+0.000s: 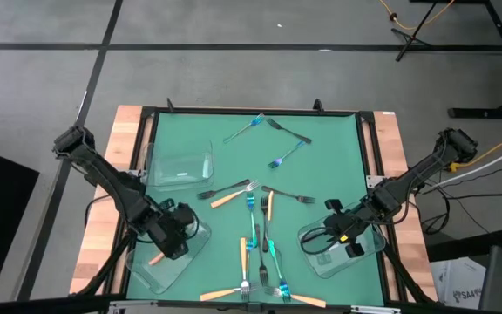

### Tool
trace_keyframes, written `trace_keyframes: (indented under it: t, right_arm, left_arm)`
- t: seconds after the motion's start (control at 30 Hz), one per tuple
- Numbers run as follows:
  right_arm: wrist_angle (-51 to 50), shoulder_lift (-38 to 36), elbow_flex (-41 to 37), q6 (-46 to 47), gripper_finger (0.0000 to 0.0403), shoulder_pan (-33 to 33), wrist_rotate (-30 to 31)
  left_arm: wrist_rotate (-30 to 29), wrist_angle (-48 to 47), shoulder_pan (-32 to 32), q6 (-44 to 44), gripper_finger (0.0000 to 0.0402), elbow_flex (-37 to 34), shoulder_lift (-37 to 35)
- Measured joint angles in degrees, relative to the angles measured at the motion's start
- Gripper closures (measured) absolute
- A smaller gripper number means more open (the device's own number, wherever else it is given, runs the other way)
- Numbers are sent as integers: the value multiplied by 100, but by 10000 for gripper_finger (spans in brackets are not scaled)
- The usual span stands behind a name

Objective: Sort silverware by color (type)
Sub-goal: Put the black fork into the bottom right transparent bin

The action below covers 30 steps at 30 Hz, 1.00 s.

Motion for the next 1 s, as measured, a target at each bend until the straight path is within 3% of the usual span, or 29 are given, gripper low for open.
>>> trace_keyframes:
  t: [0.1,0.27,0.37,0.57,0.63,0.87,1.0]
  right_arm:
    - [103,-2,2,223,307,-46,121]
    - [252,-2,4,414,307,-323,127]
    - [319,-2,4,401,307,-582,83]
    - [206,-9,355,278,307,-999,-1098]
    - [66,-9,596,-13,307,-1079,-1212]
    - [-481,-13,1559,-1517,307,-1106,-67]
    - [-380,-15,1883,-1843,307,-1310,470]
  left_arm:
    - [-390,241,199,902,288,8,-208]
    - [-283,661,621,2310,288,9,-485]
    - [-198,896,792,2628,288,9,-596]
    - [-178,1512,953,2829,288,11,-599]
    - [-167,1529,1013,2975,288,11,-594]
    - [-1018,1613,1258,3387,288,11,-594]
    - [-1046,1612,1404,3388,288,11,-592]
